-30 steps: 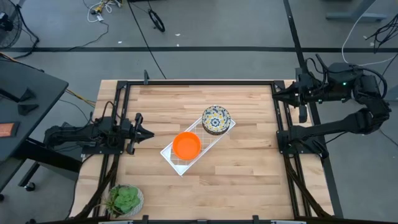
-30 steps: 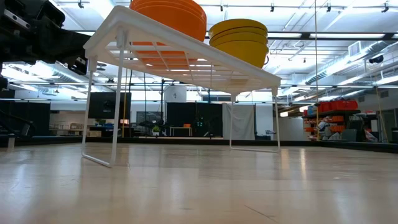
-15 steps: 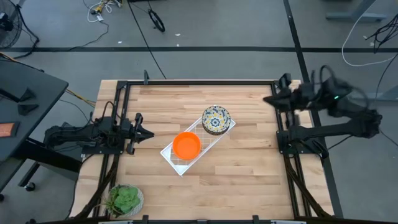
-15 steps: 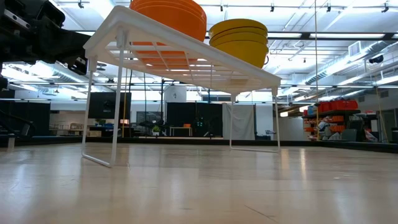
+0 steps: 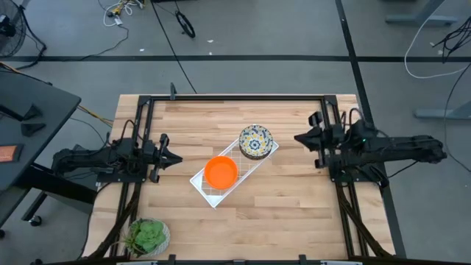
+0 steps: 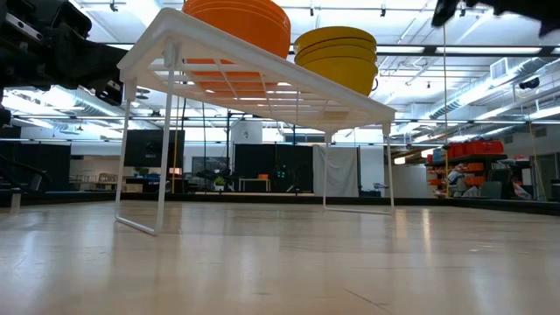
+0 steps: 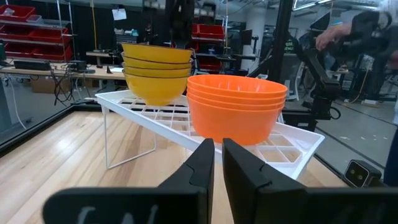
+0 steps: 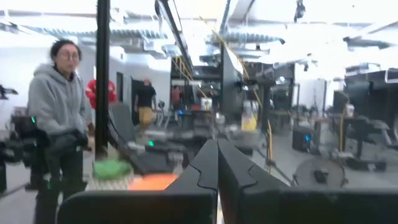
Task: Pick & Place Mini bowls
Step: Return to Home Position
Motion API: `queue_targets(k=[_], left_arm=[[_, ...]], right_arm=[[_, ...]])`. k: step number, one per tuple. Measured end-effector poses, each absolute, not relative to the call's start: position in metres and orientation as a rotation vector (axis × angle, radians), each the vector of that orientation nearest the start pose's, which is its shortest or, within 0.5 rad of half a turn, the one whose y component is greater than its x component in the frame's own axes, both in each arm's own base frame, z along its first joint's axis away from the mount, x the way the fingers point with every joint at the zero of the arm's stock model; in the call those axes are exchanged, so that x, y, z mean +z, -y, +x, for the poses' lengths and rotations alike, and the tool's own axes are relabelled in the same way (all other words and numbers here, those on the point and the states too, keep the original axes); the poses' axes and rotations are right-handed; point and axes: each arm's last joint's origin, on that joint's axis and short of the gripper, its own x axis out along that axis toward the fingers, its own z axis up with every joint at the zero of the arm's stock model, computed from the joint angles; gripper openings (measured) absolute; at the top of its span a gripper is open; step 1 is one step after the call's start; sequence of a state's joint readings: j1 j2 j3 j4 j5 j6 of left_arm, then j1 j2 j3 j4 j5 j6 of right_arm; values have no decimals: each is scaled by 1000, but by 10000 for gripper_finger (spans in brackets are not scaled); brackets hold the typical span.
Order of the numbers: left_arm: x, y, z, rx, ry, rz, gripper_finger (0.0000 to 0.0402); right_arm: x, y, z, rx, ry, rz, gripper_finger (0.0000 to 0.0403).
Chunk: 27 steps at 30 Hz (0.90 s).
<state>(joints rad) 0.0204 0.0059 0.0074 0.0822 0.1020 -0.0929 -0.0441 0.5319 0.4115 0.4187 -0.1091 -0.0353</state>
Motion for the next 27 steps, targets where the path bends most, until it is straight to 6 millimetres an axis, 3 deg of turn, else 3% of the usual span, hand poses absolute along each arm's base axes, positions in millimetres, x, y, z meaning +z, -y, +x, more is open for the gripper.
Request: queue_targets(k=[5, 12, 21, 27], left_arm=[[174, 1, 97, -85, 80, -88, 35], [174, 1, 97, -85, 80, -87, 35], [173, 1, 97, -85, 79, -87, 35], [173, 1, 97, -85, 79, -88, 35]], right_arm=[[256, 3, 131, 37, 246, -51, 0], [218, 3, 118, 26, 255, -50, 0], [191, 1, 112, -19, 202, -42, 0], [184, 1, 111, -39, 148, -39, 0]])
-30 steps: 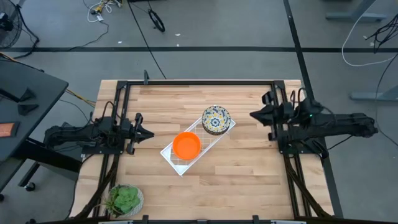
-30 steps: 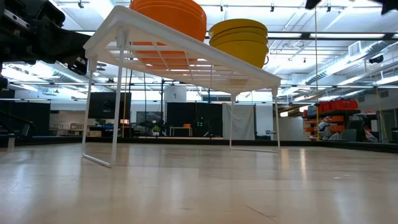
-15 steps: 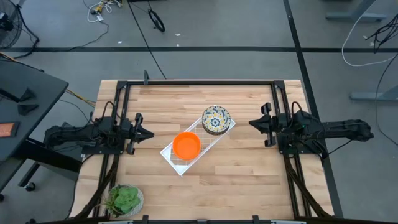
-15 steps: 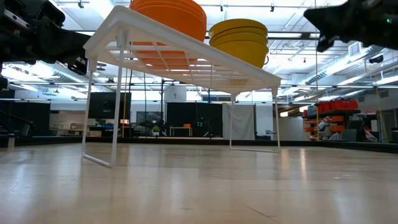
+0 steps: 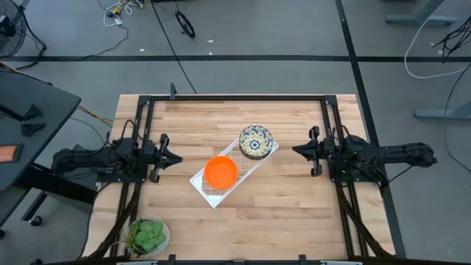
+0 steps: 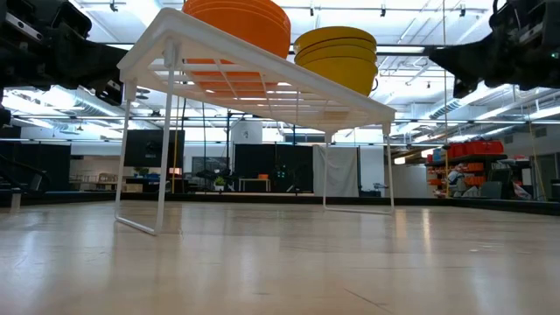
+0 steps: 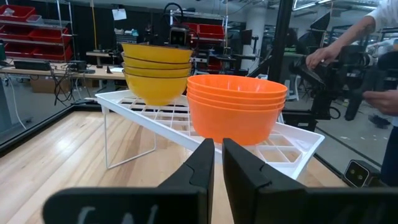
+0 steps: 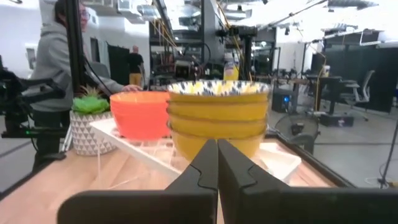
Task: Pick & Place Mini bowls
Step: Return to Home Position
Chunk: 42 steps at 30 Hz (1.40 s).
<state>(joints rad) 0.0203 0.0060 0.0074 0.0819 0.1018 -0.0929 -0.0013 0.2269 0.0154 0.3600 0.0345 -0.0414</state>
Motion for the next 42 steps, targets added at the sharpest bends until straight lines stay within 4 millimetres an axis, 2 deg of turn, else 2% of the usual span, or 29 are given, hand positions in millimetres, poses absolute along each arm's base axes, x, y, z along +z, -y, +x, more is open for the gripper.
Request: queue_targets(k=[22, 35, 42], left_arm=[[173, 1, 97, -85, 79, -87, 35], [173, 1, 97, -85, 79, -88, 35], [173, 1, 97, -85, 79, -88, 35]], right_arm=[[168, 2, 100, -67, -8, -8, 0], [168, 1, 99, -61, -4, -35, 0], [168, 1, 99, -61, -4, -35, 22]])
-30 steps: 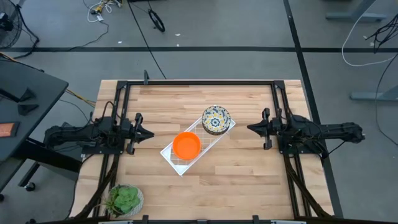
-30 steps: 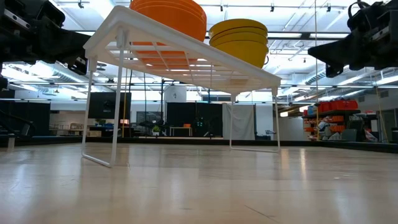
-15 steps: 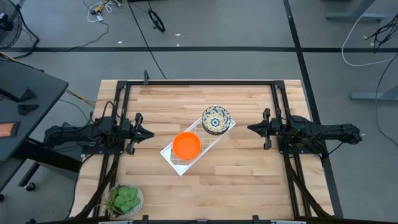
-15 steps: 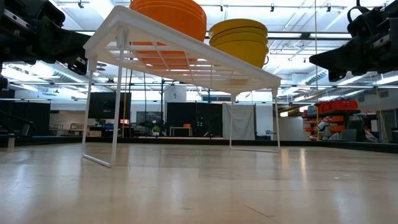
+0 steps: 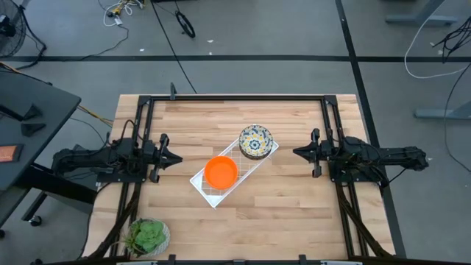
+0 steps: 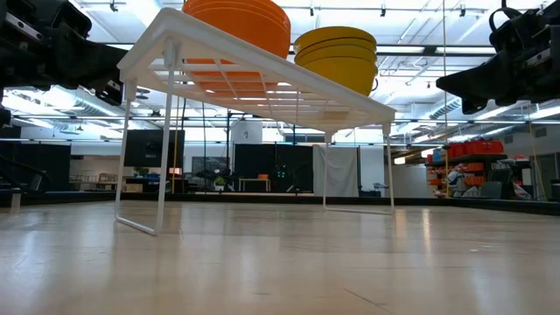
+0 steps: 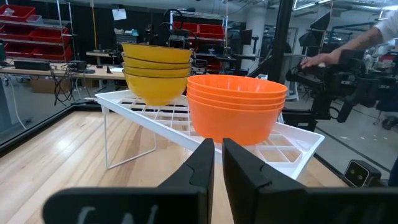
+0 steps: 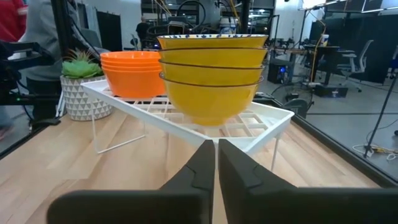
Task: Pick & Place Mini bowls
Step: Return to Home Position
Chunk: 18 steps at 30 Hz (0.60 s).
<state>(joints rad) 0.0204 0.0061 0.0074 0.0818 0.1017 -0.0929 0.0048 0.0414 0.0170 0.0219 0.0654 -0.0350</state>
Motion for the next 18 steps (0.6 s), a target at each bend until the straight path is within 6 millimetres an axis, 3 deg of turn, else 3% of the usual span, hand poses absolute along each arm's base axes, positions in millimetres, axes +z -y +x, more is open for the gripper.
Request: queue_targets(k=[18], left_arm=[[173, 1, 97, -85, 79, -87, 35]], right_arm=[[168, 1, 99, -58, -3, -35, 34]])
